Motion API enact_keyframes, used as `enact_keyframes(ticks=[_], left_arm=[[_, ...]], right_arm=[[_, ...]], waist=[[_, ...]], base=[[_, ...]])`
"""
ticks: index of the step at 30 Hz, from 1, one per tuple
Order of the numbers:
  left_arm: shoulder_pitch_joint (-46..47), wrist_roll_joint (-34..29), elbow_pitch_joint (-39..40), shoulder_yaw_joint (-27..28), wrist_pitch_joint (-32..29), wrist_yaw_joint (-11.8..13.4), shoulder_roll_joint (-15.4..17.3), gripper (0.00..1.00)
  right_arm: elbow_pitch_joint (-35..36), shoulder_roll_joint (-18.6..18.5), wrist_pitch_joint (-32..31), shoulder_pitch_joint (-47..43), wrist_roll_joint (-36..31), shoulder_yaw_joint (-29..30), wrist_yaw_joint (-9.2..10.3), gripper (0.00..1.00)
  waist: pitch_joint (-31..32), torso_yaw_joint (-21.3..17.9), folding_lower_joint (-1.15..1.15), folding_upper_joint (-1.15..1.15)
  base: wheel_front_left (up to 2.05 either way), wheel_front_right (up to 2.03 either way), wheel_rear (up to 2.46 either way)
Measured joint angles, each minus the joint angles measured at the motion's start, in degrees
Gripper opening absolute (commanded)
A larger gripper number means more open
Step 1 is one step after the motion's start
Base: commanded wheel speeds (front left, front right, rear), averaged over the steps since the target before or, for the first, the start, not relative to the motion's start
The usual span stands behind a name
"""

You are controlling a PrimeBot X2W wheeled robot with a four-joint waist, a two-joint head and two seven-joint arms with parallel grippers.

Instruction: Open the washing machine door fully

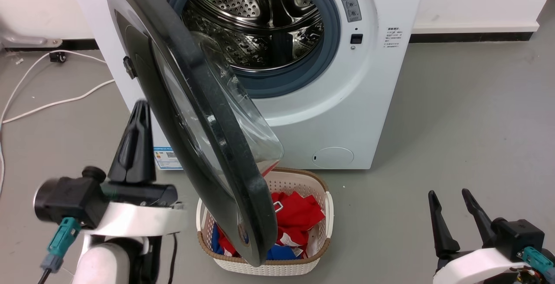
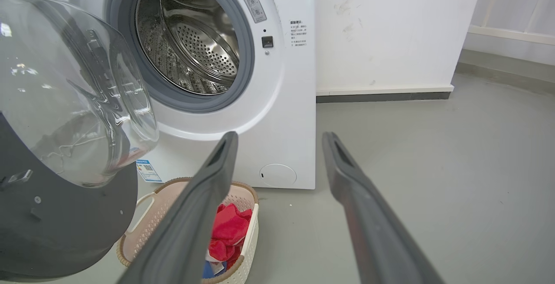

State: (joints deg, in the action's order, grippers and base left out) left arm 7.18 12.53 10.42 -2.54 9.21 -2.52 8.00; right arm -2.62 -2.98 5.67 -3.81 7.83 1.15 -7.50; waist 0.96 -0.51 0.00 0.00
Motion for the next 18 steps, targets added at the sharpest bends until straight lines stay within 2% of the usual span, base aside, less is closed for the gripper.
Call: enact_keyframes(ticks=[7,12,18], left_arm=[[2.76,0.49,11.20,-5.47,-2.67,-0.58,-1.94,0.00],[2.48,2.79,14.78,-12.23,-6.98,-1.99,-3.08,0.00],[-0.65,5.34,15.86,-20.76,-12.62,-3.54,-2.67,0.00]], right_arm=[[0.59,0.01,-0.23,0.03,-0.27,0.19,0.00,1.00],[0.81,0.01,-0.68,0.04,-0.25,0.20,0.00,1.00],[0.90,0.02,-1.02,0.02,-0.30,1.00,0.00,1.00]], waist=[[-0.10,-0.19,0.00,0.00],[-0.35,-0.72,0.00,0.00],[-0.65,-0.89,0.00,0.00]], base=[[0.00,0.00,0.00],[0.00,0.00,0.00],[0.00,0.00,0.00]])
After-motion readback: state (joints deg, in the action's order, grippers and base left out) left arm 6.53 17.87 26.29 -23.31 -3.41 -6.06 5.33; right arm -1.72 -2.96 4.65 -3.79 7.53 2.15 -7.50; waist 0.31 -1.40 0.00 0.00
